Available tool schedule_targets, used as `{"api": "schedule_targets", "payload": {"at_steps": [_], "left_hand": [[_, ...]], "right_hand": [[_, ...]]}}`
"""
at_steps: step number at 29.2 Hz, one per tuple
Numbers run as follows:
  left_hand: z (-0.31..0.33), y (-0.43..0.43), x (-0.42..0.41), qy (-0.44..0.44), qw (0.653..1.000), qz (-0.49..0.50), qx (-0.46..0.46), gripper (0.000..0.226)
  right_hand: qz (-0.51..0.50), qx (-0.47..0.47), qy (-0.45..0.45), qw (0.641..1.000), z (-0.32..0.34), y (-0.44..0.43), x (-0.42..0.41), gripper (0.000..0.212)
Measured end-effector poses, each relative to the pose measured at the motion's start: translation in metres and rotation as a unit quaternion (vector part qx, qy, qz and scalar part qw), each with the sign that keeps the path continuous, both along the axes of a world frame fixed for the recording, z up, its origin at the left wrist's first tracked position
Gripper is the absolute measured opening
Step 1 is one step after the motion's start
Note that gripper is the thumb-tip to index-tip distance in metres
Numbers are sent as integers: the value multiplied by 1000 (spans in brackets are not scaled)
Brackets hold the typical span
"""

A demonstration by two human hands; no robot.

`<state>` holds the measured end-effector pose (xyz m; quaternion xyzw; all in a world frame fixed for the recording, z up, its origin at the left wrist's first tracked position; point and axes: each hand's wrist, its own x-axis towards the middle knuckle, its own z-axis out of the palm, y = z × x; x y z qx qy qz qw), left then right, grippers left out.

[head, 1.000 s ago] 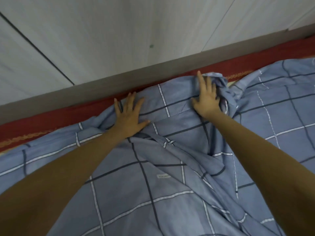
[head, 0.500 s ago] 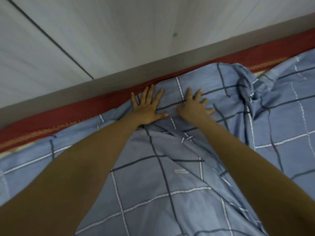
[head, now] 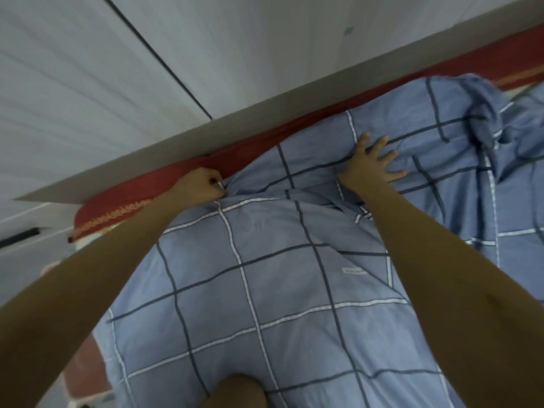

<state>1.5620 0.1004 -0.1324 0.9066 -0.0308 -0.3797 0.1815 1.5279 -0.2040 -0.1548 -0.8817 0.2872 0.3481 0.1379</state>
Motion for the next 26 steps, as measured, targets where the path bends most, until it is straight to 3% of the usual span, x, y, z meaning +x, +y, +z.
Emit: {"api": "schedule_targets", "payload": {"at_steps": [1, 4, 6, 9, 12, 14, 16, 18, 20, 22, 26], "left_hand": [[2, 2, 2, 3, 999, -8, -35, 10], [2, 16, 8, -78, 992, 10, -98, 39], [-4, 29, 6, -171, 985, 17, -31, 37], [-18, 34, -8, -272, 958, 26, 84, 15], [-24, 26, -18, -344, 929, 101, 94, 15], [-23, 22, -31, -399, 911, 72, 72, 22], [-23, 17, -57, -431, 902, -32, 19, 35], [-24, 18, -83, -362, 926, -109, 19, 62], [-28, 23, -90, -187, 976, -72, 86, 92], [-33, 24, -81, -50, 989, -20, 139, 118], [-28, 19, -58, 3, 992, 1, 122, 143]], "right_hand": [[-3, 3, 3, 1000, 2, 0, 0, 102], [-5, 8, 10, 1000, 2, 1, 1, 100], [-2, 8, 13, 1000, 2, 1, 1, 100], [1, 9, 14, 1000, 1, 0, 1, 99], [3, 5, 18, 1000, -1, -1, 1, 100], [5, 4, 20, 1000, -1, 0, 2, 101], [2, 5, 21, 1000, 1, 1, 3, 102], [2, 9, 20, 1000, 3, 2, 2, 102], [1, 10, 15, 1000, 4, 2, 1, 101], [-2, 6, 12, 1000, 2, 2, 2, 100], [-6, 8, 2, 1000, 0, 2, 4, 98]]}}
